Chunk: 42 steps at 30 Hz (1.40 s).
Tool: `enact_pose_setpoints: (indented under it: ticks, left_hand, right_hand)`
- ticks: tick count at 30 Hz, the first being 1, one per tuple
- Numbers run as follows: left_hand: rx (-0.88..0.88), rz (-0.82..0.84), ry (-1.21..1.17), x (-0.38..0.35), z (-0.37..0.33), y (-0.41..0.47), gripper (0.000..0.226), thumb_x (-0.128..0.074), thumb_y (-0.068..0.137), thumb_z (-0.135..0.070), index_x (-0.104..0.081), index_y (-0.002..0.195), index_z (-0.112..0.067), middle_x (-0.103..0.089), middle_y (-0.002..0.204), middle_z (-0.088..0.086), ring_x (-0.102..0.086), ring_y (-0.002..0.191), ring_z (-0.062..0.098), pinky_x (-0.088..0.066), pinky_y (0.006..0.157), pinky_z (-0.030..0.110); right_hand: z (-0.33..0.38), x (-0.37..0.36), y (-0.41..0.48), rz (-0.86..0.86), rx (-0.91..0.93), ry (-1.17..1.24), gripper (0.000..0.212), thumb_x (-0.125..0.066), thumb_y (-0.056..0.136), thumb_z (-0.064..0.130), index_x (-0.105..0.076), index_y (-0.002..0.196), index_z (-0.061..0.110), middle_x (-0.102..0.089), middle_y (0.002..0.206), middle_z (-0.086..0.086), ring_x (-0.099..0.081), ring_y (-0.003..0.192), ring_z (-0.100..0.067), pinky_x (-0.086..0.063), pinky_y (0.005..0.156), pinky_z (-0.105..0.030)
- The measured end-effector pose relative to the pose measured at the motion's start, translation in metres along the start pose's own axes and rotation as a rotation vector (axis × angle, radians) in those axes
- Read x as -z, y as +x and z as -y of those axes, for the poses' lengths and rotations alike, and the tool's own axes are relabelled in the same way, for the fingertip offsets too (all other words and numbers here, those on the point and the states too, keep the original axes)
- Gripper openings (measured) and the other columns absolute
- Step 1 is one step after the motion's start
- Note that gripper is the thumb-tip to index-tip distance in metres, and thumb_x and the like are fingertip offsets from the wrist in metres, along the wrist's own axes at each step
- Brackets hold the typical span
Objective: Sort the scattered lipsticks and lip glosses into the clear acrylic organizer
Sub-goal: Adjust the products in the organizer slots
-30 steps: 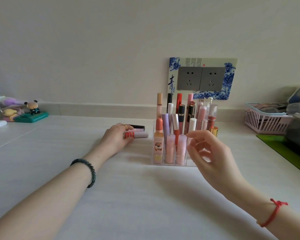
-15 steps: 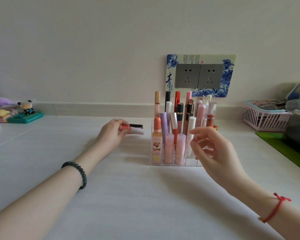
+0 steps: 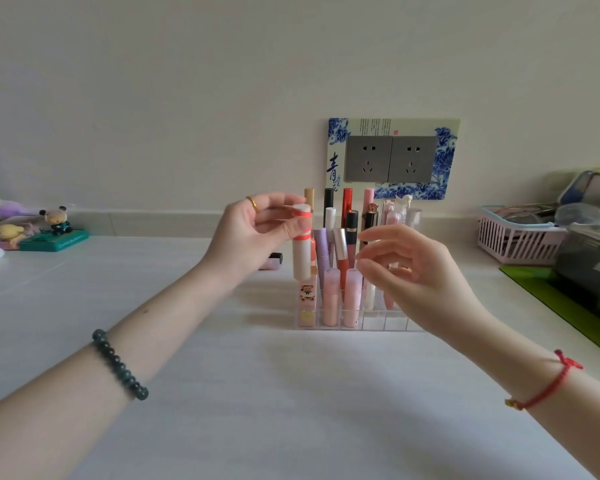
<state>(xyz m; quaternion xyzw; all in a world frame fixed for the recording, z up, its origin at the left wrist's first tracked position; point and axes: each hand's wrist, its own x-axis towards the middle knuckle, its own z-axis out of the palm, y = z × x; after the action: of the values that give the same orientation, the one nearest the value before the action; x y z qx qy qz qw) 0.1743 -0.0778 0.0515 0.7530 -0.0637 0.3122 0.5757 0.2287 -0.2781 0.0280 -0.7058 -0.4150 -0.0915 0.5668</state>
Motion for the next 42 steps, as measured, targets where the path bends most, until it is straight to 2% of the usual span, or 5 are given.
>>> enact_pose_setpoints:
  ticks: [2,7,27,36,42]
  left_hand:
    - [0.015,0.039,-0.036,-0.011,-0.003,-0.003,0.021,-0.074,0.064,-0.033,-0.069,0.084,-0.031,-0.073,0.079,-0.013,-0.068,0.079,0.004,-0.058,0.067,0.041]
    - [-0.024,0.145,-0.083,-0.036,-0.005,-0.007,0.018,-0.066,0.078,-0.012,-0.066,0.092,-0.021,-0.071,0.069,-0.015,-0.064,0.063,-0.004,-0.043,0.052,0.005]
    - [0.022,0.077,-0.127,-0.064,0.013,-0.005,0.013,-0.070,0.076,-0.023,-0.069,0.087,-0.029,-0.070,0.082,-0.011,-0.065,0.090,0.009,-0.051,0.083,0.020]
    - [-0.051,0.268,0.065,-0.063,0.013,-0.017,0.019,-0.072,0.071,-0.023,-0.067,0.086,-0.033,-0.073,0.083,-0.016,-0.068,0.083,0.005,-0.049,0.073,0.011]
    - [-0.087,0.170,0.207,-0.068,0.014,-0.009,0.016,-0.067,0.081,-0.023,-0.066,0.094,-0.031,-0.071,0.087,-0.015,-0.066,0.085,0.001,-0.049,0.079,0.014]
  right_hand:
    - [0.002,0.001,-0.002,0.027,-0.002,-0.001,0.029,-0.068,0.078,0.014,-0.060,0.101,0.028,-0.068,0.084,0.008,-0.064,0.079,-0.001,-0.053,0.070,-0.014]
    - [0.002,0.005,-0.002,0.039,-0.010,0.011,0.029,-0.073,0.073,0.015,-0.062,0.098,0.026,-0.069,0.082,0.008,-0.065,0.075,0.001,-0.049,0.064,-0.008]
    - [-0.013,0.025,0.006,0.068,-0.148,0.135,0.021,-0.073,0.074,0.016,-0.067,0.093,0.020,-0.066,0.070,0.006,-0.066,0.062,-0.009,-0.051,0.056,-0.018]
    - [-0.013,0.036,0.011,-0.072,-0.259,0.489,0.044,-0.077,0.053,0.018,-0.063,0.095,0.020,-0.073,0.079,-0.003,-0.070,0.077,-0.016,-0.057,0.073,-0.025]
    - [-0.012,0.034,0.013,-0.052,-0.173,0.342,0.034,-0.073,0.069,0.001,-0.063,0.094,0.022,-0.073,0.085,0.002,-0.071,0.078,-0.014,-0.057,0.066,-0.023]
